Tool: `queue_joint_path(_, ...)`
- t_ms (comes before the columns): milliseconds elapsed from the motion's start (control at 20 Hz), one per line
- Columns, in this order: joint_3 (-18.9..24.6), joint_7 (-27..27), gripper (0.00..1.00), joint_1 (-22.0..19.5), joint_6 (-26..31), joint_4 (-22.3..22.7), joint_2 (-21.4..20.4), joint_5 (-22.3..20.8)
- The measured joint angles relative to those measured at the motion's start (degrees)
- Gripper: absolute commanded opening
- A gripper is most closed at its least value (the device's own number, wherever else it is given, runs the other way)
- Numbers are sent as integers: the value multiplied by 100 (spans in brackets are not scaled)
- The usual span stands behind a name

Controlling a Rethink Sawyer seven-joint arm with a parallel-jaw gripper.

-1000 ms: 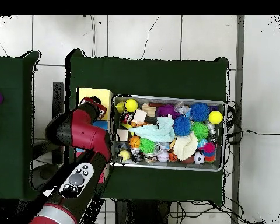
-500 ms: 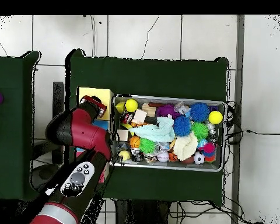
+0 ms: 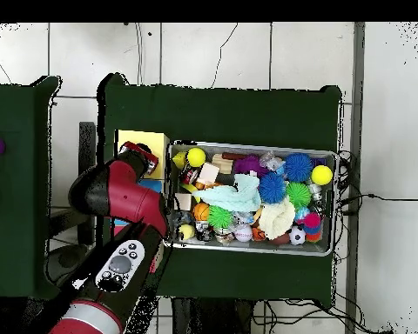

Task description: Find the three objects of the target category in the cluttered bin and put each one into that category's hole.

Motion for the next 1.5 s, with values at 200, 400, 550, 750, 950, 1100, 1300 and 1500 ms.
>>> queue_joint_path(200, 107, -1, 100, -74, 2, 31, -65, -12)
queue_joint_path(400, 162, 1, 100, -115, 0, 44, -103, -76)
queue_joint_path(550, 196, 0, 100, -139, 1, 54, -125, -92)
queue_joint_path(750, 235, 0, 100, -166, 0, 68, -150, -108)
queue_joint_path(950, 254, 0, 100, -179, -2, 78, -164, -117)
queue_joint_path(1100, 268, 0, 100, -189, -1, 81, -173, -125)
queue_joint_path(1300, 300, 0, 100, -212, 0, 93, -193, -138)
queue_joint_path(1500, 339, 1, 0, -237, -7, 94, -212, -134)
